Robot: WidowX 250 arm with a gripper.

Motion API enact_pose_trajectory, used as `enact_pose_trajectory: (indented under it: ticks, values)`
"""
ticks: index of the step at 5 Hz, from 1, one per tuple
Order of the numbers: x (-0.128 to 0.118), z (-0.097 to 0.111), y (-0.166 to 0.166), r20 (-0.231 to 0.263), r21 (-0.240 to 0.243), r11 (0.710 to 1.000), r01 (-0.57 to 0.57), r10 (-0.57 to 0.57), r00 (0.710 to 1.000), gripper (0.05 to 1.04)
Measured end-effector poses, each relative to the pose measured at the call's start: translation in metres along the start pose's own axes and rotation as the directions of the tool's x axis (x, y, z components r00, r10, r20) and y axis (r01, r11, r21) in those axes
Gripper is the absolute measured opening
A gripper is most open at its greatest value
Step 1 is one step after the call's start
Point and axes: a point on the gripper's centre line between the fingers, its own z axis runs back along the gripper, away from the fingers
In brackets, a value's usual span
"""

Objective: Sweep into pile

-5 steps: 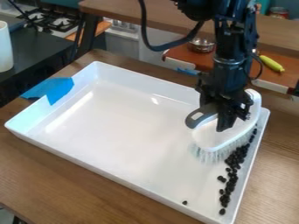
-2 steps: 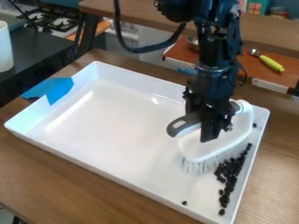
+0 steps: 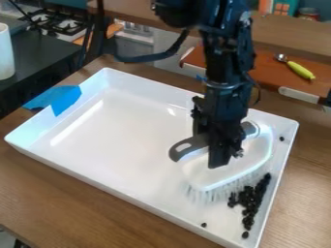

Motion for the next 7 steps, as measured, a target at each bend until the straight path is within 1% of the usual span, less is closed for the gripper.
enact_pose_trajectory:
  ticks: [1,3,4,5,6,7]
  values:
    - [-0.006,-0.001,-0.002,0.004,0.002,1.0,0.019,-0.019,1.0,0.497]
    - [-0.023,-0.001,-0.012,0.005,-0.008,0.998,0.06,-0.06,0.998,0.497]
    - [-0.02,0.004,-0.013,0.019,-0.027,0.998,0.053,-0.053,0.998,0.497]
    - [-0.007,0.026,0.007,0.08,-0.024,1.0,-0.01,0.012,0.997,0.497]
    - [0.001,0.047,0.024,0.126,-0.021,0.998,-0.063,0.065,0.99,0.497]
    - [0.008,0.054,0.032,0.136,-0.028,0.997,-0.074,0.077,0.988,0.497]
